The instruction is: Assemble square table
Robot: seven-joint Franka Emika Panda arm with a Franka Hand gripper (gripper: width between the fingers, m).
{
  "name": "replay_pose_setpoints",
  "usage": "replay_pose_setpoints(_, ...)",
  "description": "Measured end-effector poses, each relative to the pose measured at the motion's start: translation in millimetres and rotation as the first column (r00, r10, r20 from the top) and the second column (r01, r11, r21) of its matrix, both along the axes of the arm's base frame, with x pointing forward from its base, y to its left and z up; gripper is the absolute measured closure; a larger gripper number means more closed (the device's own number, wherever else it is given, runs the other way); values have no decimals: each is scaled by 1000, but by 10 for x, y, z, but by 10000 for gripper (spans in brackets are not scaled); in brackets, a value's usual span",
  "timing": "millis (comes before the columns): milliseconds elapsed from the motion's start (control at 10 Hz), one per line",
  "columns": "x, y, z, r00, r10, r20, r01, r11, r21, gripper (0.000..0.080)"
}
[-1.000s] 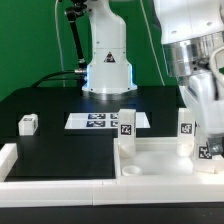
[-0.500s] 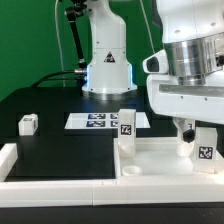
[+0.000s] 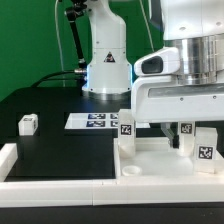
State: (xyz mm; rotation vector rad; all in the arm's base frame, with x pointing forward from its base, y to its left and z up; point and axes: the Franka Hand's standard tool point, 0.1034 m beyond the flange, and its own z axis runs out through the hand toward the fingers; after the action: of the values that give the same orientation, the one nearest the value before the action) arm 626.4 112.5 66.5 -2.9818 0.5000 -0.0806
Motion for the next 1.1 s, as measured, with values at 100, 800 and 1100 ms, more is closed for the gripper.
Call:
replay_pose_setpoints(100,0,0,0,1000,-10,-1,10,1000,1,281)
replay_pose_setpoints(800,-4,10,3,755,-646,-111,653,755,51,512)
replay_pose_setpoints(1100,-10,40,-23,408,-889,-206,913,401,78,511)
